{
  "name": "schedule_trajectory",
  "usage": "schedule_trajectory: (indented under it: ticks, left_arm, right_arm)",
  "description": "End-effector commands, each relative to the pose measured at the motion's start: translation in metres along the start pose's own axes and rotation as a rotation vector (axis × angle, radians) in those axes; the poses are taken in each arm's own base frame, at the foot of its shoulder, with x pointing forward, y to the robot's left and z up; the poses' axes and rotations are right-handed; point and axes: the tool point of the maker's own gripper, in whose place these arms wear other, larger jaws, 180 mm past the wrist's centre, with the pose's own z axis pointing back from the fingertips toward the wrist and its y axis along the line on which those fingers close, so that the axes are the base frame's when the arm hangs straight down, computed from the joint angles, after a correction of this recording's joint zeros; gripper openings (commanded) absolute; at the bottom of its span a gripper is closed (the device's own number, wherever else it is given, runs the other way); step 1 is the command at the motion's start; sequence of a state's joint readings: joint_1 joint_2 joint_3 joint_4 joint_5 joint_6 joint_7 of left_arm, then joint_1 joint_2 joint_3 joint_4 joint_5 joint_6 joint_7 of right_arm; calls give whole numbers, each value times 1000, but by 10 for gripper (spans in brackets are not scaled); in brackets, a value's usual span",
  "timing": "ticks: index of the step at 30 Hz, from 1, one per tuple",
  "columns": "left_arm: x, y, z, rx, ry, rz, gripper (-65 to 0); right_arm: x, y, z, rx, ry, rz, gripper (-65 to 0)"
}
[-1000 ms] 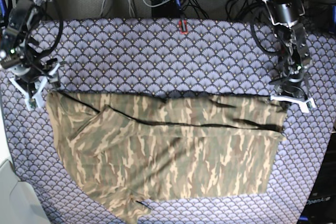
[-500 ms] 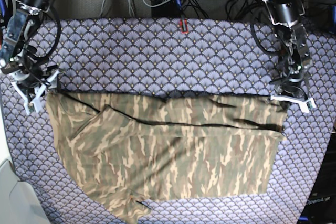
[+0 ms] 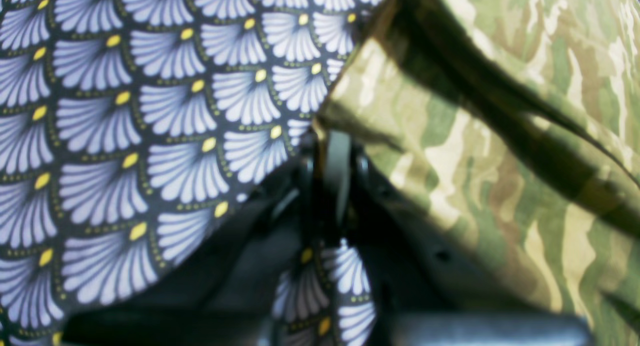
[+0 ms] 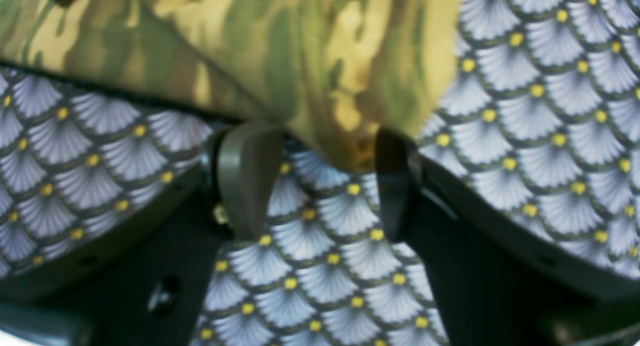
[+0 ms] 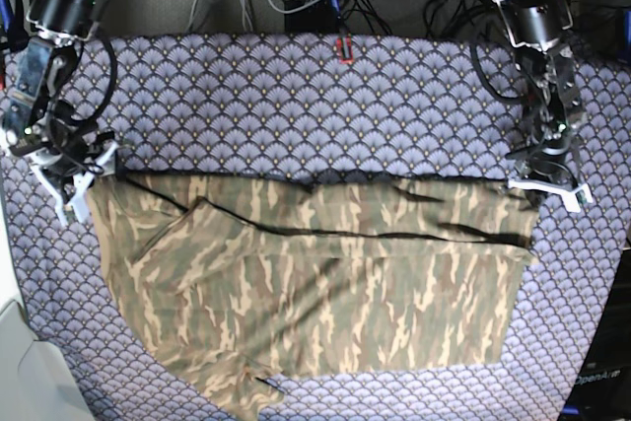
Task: Fold the T-shirt properly
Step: 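Regrasp the folded edge with both grippers, then pull the folded edge back toward the collar with both grippers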
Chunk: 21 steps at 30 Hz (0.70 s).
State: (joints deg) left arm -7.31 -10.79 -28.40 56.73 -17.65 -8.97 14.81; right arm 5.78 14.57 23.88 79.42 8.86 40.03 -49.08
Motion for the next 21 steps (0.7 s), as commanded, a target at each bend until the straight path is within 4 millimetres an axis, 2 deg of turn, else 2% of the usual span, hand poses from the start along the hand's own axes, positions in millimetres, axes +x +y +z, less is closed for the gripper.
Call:
schedule_trajectory:
  ticks: [1,9,11,18,21]
  left_arm:
    - [-2,2,0,6,31,-12,-644]
    - [-2,1,-1,5,32,-13,-644]
    - [-1,3,-1,8,32,-16,-644]
    - [0,5,0,8,31,-27,-644]
    - [-3,4,0,6,52,-29,-644]
  right_arm:
    - [21,-9,4,-13,-59,3,-298]
    - [23,-14,-1,-8,-76,-12,-302]
    - [21,-14,-1,-7,-71,-14,-322]
    - [11,-32,-7,-13,-59,-43,-578]
    - [9,-36,-7,-16,-47,-45,-640]
